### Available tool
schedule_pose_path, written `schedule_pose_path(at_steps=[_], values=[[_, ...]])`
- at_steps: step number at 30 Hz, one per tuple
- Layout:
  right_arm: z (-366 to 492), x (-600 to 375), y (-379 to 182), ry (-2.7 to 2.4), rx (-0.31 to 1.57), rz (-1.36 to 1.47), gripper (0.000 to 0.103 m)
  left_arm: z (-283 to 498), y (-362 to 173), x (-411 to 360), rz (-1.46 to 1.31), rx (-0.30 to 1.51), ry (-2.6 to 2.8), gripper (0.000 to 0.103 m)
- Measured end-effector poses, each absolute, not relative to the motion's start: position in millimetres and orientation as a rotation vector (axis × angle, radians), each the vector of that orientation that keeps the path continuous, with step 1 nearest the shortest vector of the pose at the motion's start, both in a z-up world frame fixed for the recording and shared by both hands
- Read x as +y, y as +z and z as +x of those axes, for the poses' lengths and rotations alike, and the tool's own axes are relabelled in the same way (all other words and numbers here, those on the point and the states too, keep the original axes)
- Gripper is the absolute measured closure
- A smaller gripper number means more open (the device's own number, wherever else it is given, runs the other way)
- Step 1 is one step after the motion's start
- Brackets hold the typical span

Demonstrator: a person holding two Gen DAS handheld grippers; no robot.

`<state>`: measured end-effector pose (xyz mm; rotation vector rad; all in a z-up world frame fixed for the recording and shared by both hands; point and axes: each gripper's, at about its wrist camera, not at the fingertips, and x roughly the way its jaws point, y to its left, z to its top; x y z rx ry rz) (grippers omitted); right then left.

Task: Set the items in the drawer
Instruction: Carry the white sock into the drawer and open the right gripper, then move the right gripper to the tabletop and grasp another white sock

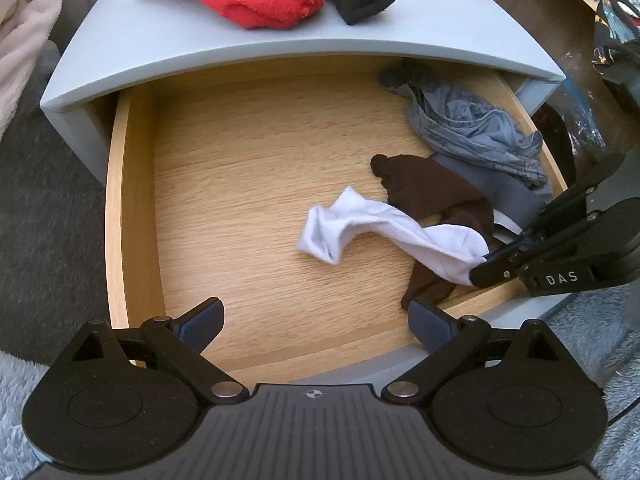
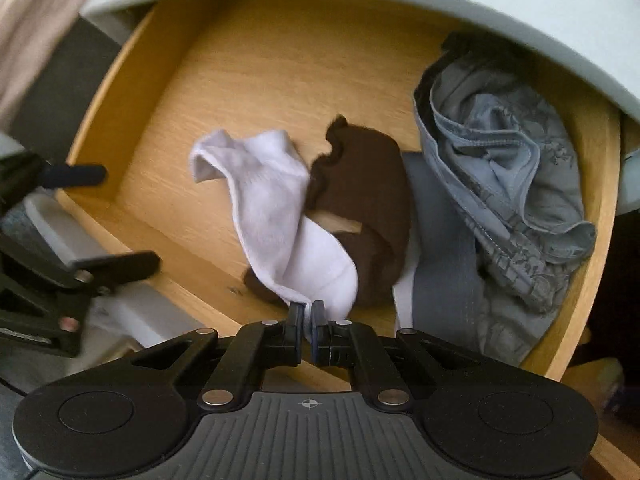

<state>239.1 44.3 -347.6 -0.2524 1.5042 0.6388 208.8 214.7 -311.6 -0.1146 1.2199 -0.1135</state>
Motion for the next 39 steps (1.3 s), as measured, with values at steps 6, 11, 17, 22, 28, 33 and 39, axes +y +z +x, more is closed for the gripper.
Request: schedule_pose_path(at_steps=[6, 11, 17, 22, 28, 33, 39], values=[[233, 47, -337, 0.620, 1.459, -0.266, 0.082, 209, -312, 216, -0.116, 1.221, -0.118, 0.003], [221, 55, -290, 0.722, 1.273, -0.290, 0.042, 210, -314, 215, -0.115, 1.225, -0.119, 0.003], [253, 34, -242, 0.759, 1.065, -0.008, 0.043, 210, -315, 214, -0.113, 1.226, -0.117, 0.003], [289, 12, -218, 0.686, 0.900, 0.128, 0.044, 209, -315, 212, -0.107, 1.224, -0.114, 0.003], [329, 20, -210, 0.582, 0.712, 0.157, 0.044, 208, -315, 212, -0.101, 1.218, -0.119, 0.003], [356, 42, -228, 0.482, 0.673, 0.164, 0.052, 207, -314, 213, -0.093, 1.206, -0.122, 0.003], [370, 78, -247, 0.500, 0.618, -0.060, 0.064, 208, -314, 215, -0.115, 1.211, -0.129, 0.003]])
